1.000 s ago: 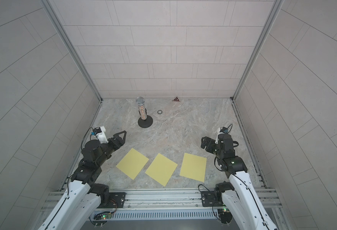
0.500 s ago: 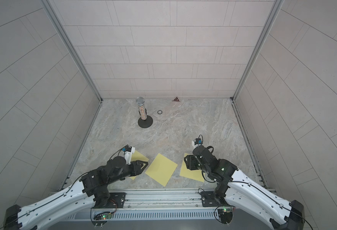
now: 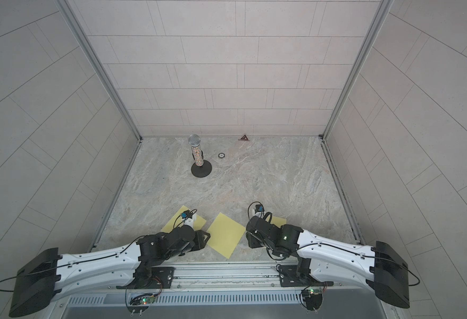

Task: Fold the square paper diagonally
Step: Fold the paper at the center of the board.

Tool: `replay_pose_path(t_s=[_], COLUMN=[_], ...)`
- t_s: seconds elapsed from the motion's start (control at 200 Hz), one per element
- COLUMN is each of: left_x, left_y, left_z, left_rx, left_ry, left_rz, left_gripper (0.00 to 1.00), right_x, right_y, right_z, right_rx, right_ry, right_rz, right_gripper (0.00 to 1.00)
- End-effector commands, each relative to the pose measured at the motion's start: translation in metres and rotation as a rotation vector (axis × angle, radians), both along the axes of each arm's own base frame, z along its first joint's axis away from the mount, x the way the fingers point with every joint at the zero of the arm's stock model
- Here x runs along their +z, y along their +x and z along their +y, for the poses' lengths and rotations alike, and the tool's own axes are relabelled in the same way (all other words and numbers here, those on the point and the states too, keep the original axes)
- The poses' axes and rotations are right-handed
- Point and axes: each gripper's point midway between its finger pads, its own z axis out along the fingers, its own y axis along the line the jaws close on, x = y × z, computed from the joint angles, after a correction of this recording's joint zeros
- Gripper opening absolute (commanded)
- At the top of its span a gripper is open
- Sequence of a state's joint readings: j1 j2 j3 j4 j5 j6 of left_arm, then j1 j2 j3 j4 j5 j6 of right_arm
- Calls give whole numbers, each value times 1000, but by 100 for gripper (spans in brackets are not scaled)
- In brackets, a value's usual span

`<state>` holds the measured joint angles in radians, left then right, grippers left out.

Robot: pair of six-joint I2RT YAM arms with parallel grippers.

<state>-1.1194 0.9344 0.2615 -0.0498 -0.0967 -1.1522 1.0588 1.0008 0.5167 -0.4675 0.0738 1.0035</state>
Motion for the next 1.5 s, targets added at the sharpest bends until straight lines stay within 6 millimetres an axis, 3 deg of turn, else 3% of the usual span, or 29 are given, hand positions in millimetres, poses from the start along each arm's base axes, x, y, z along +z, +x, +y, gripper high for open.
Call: replay_pose_path(t_s=[0.0,0.135,0.475,0.951,1.136,1.161,1.496], left_x=[9,19,18,-6,-20,-22,-38], left_y=[4,10,23,17,15,14,8], left_z=[-17,-26,-24,-36,-27,-26,-10], left_rx=[-19,-32,4,-38,-34,-34,-7], left_ry=[-41,-35,1,27,91,95,142], left_rz=[-13,-35,-82,-4,21,25,61], left_gripper=[39,38,38,27,25,24,21], right_x=[4,0,-12,-34,-38,-29,-29], right_y=[13,18,30,34,35,40,44], right_z=[13,26,24,25,22,30,33], right_rx=[-19,20,12,31,25,25,22], right_ry=[-4,-21,-87,-101,-114,-92,-92], right_rz=[-35,-36,-39,51,61,45,46], right_gripper=[47,44,41,36,37,37,37])
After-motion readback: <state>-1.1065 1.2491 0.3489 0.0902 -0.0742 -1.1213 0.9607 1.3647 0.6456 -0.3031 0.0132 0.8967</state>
